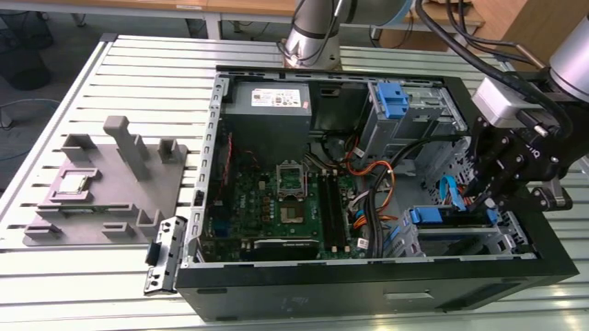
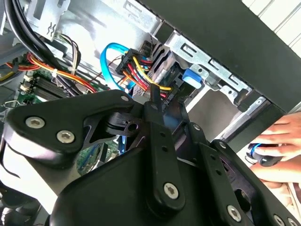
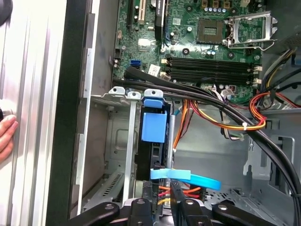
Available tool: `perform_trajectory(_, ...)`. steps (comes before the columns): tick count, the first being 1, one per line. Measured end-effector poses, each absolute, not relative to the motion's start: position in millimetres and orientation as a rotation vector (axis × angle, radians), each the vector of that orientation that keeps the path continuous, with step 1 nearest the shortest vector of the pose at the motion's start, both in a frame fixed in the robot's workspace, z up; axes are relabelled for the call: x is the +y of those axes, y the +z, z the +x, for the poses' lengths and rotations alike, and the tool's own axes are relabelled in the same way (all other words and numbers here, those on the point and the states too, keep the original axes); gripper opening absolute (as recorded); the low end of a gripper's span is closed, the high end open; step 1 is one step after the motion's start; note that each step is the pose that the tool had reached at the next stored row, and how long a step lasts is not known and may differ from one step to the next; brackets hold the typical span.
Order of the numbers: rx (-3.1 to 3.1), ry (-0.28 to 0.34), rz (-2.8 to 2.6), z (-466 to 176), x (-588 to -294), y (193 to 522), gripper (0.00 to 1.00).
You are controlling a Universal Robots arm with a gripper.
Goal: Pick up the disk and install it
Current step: 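Insert the second disk wire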
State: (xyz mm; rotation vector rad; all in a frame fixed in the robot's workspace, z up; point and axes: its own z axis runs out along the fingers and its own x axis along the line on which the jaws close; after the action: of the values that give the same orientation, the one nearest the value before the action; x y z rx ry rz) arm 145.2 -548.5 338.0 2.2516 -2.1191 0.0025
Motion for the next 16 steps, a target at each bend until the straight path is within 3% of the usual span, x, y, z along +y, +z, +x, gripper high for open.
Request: perform_trajectory(16,-2.131,-0.025,2.265,149.0,-548.5,336.3,0.29)
